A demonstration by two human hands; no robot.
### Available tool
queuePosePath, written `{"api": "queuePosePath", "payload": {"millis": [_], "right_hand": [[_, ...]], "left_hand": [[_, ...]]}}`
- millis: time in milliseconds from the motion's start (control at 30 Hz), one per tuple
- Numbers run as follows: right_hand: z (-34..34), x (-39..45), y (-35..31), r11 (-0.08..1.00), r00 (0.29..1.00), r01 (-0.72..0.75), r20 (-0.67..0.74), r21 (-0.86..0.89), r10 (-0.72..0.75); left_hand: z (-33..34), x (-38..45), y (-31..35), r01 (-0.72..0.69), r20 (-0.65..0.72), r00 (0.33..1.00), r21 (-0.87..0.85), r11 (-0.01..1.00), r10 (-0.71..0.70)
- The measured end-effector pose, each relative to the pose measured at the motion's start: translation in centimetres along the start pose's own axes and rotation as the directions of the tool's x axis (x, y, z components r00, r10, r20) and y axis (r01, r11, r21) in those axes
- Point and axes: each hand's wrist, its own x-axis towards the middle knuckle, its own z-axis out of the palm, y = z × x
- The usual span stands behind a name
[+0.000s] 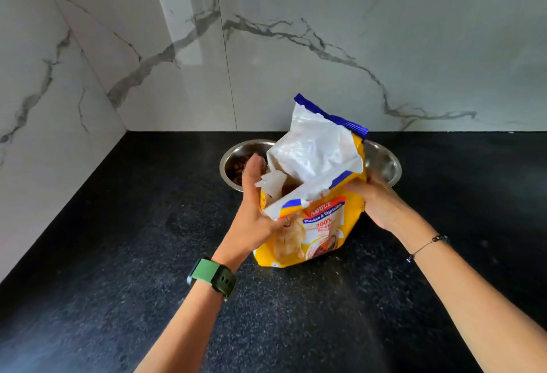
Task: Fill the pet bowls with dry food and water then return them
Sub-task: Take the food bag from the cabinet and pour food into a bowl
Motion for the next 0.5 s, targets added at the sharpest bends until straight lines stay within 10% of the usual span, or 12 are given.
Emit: {"api": "queuePosePath", "payload": {"millis": [400,500], "right_hand": [[1.3,1.1,-0.8,0.933,0.922,-0.255,-0.229,0.253,0.314],[0.5,1.1,-0.6,0.979,0.905,-0.203,-0.376,0.027,0.198]], "left_hand": [[1.5,4.0,3.4,0.243,-0.251,0.921,-0.231,0.942,-0.299],[1.8,4.3,3.2,0.360,-0.284,0.851,-0.298,0.884,-0.442]]}}
